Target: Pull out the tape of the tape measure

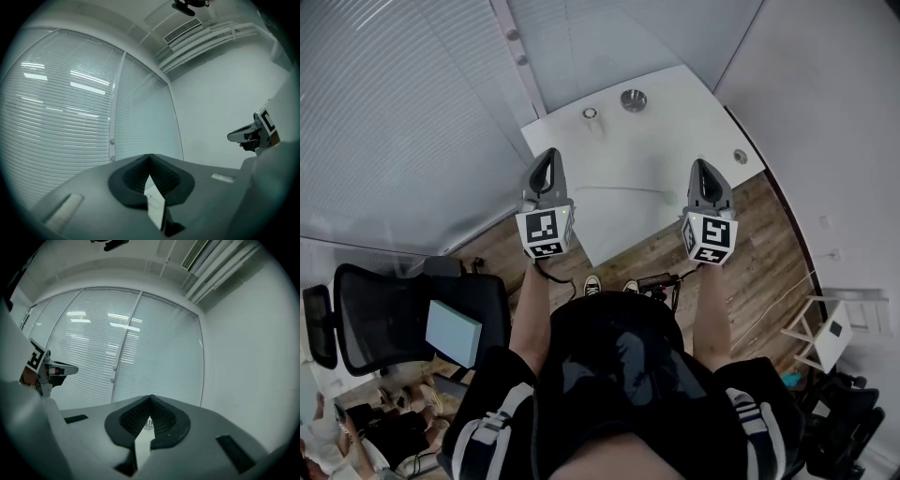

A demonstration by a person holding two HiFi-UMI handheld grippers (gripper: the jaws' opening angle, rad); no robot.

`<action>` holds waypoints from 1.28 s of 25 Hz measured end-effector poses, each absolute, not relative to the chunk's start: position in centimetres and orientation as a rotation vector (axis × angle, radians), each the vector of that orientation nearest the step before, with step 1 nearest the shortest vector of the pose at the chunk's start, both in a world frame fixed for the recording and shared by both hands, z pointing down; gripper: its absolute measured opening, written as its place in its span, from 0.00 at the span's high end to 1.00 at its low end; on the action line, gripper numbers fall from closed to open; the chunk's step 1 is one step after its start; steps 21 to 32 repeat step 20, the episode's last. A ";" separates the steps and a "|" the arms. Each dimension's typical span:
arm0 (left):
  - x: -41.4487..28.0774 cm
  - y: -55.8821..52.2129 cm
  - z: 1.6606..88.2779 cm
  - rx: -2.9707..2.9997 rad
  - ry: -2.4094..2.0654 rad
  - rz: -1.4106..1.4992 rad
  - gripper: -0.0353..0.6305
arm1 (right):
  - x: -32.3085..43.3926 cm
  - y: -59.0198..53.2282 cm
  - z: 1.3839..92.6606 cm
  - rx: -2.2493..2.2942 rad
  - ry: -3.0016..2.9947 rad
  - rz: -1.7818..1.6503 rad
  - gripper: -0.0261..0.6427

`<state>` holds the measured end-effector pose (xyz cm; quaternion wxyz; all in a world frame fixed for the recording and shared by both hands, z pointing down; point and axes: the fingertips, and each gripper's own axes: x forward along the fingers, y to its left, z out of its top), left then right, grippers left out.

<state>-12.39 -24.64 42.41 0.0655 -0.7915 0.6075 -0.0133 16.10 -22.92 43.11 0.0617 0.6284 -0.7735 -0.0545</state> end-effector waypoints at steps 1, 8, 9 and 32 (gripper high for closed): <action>-12.4 -24.6 42.4 -2.389 1.835 -0.043 0.95 | 16.1 -22.9 43.1 1.900 -2.338 -0.164 0.96; -12.3 -24.6 42.5 -2.389 1.835 -0.045 0.95 | 16.1 -22.8 43.0 1.897 -2.336 -0.167 0.96; -12.3 -24.6 42.5 -2.389 1.835 -0.045 0.95 | 16.1 -22.8 43.0 1.896 -2.336 -0.168 0.96; -12.3 -24.2 42.3 -2.382 1.837 -0.038 0.95 | 16.0 -22.4 42.8 1.896 -2.344 -0.176 0.96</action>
